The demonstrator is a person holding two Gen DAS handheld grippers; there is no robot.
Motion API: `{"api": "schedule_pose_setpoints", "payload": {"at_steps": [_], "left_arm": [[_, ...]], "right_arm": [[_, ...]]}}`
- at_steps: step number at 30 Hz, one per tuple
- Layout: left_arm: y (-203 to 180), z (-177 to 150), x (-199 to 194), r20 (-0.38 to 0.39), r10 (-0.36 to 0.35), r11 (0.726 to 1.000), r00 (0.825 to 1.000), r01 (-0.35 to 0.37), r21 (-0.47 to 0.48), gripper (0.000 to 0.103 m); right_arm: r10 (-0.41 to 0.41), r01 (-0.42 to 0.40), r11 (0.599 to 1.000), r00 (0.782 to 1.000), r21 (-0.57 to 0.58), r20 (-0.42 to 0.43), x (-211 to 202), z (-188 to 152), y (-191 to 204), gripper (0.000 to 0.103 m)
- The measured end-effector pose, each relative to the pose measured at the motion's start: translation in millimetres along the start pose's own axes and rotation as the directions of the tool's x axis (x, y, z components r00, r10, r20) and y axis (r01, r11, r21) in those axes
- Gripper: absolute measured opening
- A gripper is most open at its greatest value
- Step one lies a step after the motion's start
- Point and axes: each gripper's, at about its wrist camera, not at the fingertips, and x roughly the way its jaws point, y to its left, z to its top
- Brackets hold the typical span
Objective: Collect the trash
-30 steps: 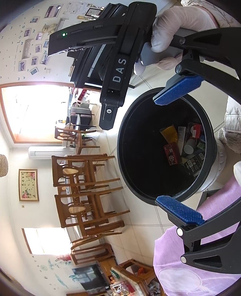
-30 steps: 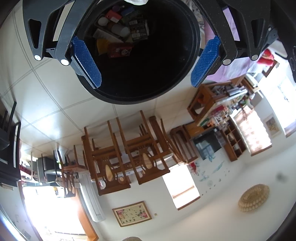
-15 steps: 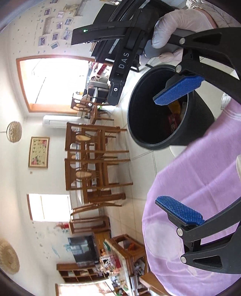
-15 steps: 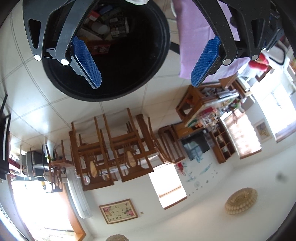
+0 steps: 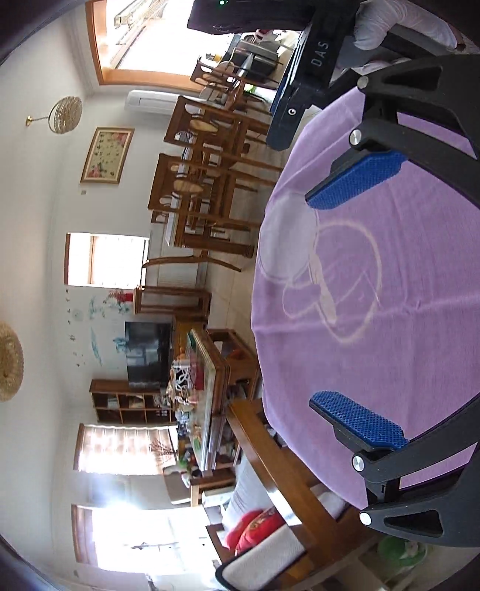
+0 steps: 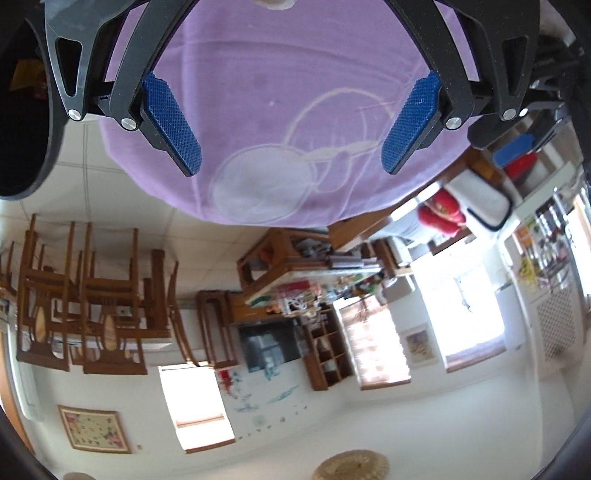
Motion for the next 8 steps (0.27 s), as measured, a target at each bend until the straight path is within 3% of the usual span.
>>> {"api": "schedule_pose_setpoints", "payload": {"at_steps": [3, 8], "left_arm": [[15, -4, 0, -0.007, 0.048, 0.999, 0.999, -0.048, -0.006, 0.098], [30, -9, 12, -0.046, 0.054, 0.997, 0.998, -0.056, -0.061, 0.098]], "right_arm": [[0.015, -0.015, 0.999, 0.999, -0.028, -0.029, 18, -6, 24, 0.098], [-0.025, 0.021, 0.998, 0.996, -0.052, -0.091, 47, -18, 43, 0.098]]}}
